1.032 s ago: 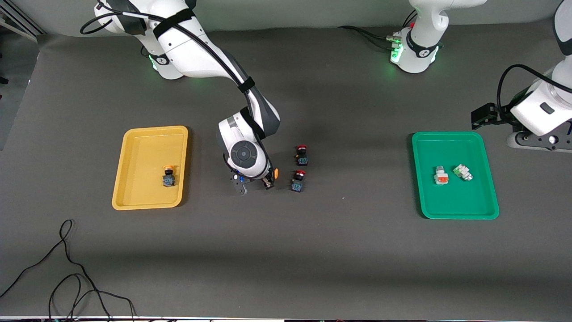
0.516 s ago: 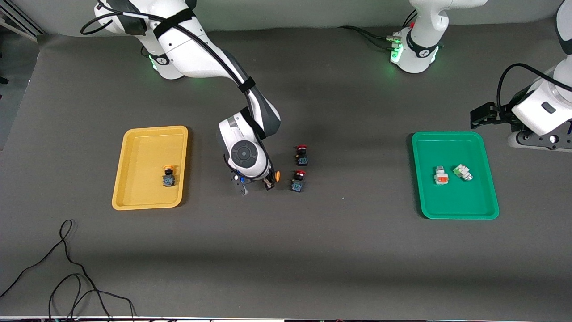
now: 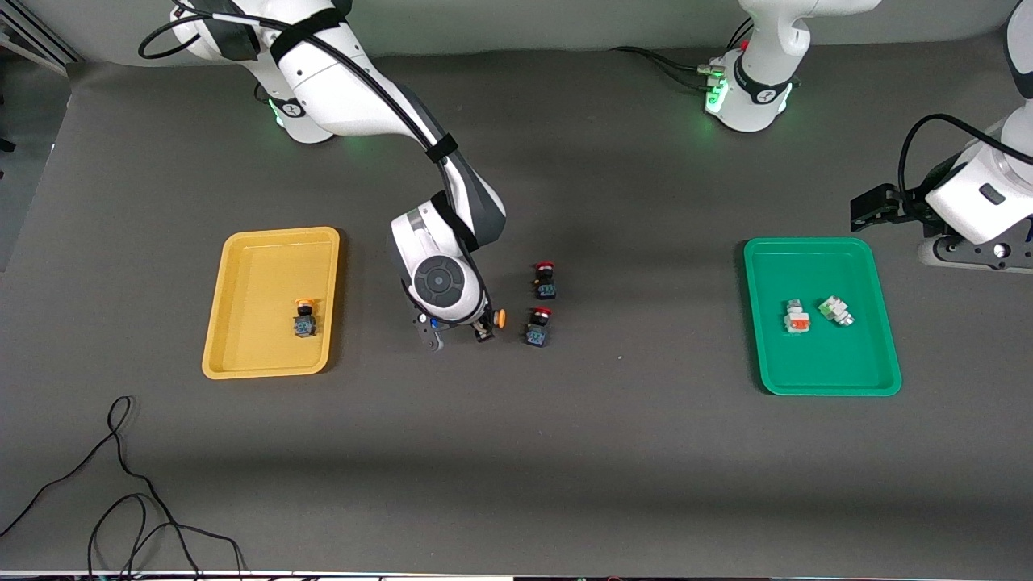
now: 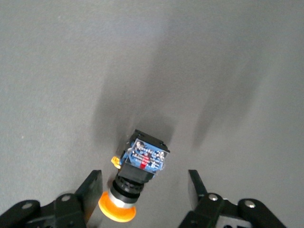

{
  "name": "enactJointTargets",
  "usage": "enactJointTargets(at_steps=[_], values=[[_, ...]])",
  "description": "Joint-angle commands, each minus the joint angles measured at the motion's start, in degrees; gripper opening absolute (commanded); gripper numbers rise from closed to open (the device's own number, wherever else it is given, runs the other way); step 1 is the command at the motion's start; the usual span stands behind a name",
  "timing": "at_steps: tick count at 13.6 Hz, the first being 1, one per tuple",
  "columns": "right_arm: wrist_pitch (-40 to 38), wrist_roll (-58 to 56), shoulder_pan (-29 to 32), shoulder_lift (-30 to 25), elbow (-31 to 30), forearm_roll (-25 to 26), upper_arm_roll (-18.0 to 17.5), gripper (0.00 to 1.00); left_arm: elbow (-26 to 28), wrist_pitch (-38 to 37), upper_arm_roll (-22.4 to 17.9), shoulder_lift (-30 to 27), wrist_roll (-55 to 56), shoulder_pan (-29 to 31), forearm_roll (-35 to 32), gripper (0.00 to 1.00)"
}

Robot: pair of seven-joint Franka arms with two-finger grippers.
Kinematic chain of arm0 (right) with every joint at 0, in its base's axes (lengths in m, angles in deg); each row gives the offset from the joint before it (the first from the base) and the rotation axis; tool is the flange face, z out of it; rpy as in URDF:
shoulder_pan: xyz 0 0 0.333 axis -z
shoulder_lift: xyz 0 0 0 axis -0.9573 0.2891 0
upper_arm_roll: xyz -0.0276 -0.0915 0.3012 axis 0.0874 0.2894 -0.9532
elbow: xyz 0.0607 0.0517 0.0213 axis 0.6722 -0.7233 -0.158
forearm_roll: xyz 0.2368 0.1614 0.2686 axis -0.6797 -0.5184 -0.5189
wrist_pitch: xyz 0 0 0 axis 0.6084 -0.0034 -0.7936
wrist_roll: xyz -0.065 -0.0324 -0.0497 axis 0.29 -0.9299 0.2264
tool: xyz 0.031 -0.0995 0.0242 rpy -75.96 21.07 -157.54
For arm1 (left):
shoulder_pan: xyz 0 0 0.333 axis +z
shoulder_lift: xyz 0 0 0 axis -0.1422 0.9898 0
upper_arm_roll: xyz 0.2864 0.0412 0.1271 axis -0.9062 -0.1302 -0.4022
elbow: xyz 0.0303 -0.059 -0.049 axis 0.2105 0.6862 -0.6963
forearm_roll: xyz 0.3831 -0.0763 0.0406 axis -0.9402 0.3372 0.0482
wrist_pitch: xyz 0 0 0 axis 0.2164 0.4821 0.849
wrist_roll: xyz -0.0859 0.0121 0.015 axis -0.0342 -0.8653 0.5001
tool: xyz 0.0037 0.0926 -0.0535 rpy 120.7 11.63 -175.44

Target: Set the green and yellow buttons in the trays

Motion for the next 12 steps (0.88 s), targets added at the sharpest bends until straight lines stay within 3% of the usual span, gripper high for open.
enactJointTargets(at_steps=[1,7,9,12], values=[[1.91,4.5,0.01,0.48,0.23,-1.27,0.27,0.8,0.32,-0.89,-1.09,-1.96,0.6,-1.27,0.59,0.99],[6.92,8.82,-0.6,3.21,0.06,-2.94,0.27,0.79,0.5,-0.8,-0.56,-3.55,-0.19,0.23,0.59,1.0],[7.01,8.74,-0.87,3.65,0.14,-2.86,0.27,0.78,0.5,-0.89,2.41,-3.63,-0.19,3.11,0.76,0.99],[6.66,8.39,-0.25,3.22,0.67,-2.94,0.27,0.78,0.58,-0.97,2.69,-3.72,-0.19,2.96,0.76,1.0]])
